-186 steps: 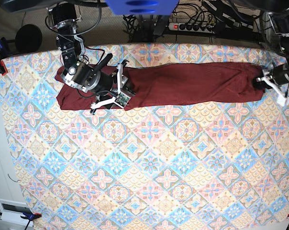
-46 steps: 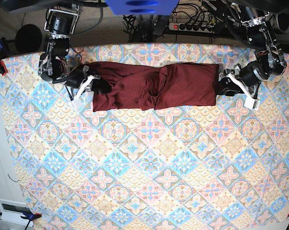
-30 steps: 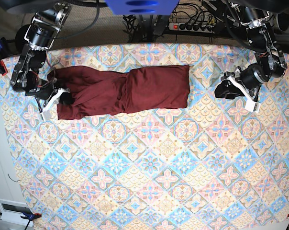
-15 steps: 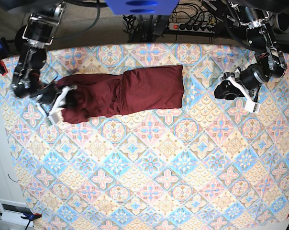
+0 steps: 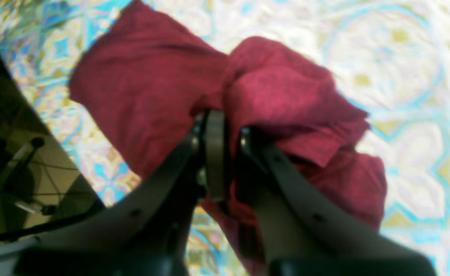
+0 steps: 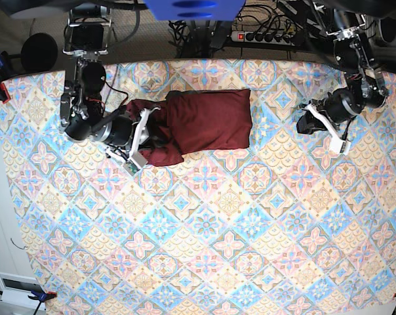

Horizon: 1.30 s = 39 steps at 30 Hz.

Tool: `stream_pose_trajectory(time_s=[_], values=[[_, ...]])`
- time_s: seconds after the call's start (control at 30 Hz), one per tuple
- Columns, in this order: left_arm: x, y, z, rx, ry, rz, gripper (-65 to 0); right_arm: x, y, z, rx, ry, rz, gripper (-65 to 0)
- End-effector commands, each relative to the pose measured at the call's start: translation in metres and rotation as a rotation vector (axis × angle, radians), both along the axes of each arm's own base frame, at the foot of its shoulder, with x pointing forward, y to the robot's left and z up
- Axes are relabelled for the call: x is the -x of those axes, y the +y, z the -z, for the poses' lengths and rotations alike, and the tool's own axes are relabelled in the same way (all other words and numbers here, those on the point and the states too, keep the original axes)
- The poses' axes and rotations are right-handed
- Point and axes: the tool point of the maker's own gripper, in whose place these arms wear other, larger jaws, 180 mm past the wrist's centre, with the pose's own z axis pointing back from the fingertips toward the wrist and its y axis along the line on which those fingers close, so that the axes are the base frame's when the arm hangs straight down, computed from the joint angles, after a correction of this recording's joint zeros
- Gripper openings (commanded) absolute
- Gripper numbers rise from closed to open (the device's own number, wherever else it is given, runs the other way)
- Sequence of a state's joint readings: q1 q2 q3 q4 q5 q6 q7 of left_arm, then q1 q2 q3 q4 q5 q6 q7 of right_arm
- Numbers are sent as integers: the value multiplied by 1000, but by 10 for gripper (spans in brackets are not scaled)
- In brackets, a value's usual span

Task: Layout the t-shirt on the table in an organized manner, then fold the t-shirt properly
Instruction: 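Lift the strip end with the right gripper and fold it toward the left gripper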

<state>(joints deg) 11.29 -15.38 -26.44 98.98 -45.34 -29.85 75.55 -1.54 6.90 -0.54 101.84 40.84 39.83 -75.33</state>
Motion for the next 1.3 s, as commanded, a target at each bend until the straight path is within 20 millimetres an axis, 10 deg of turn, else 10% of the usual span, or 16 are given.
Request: stream_pose_trajectory(time_s=[0.0,0.43,0.77,1.27], values=[[-6,0,-6,-16,-30,3,-650,-10,10,-22,-47,-73,-12,-640],[-11,-69,25,-90,-23,193,-650,-20,50,-48,-90,-152,-107,-639],[-7,-86,67,15,64,156,-650,-16,88,-61,-152,-170,-176,-639],[-13,-105,67,71,64,145,-650,20,179,-29,-36,-211,-459,-630]])
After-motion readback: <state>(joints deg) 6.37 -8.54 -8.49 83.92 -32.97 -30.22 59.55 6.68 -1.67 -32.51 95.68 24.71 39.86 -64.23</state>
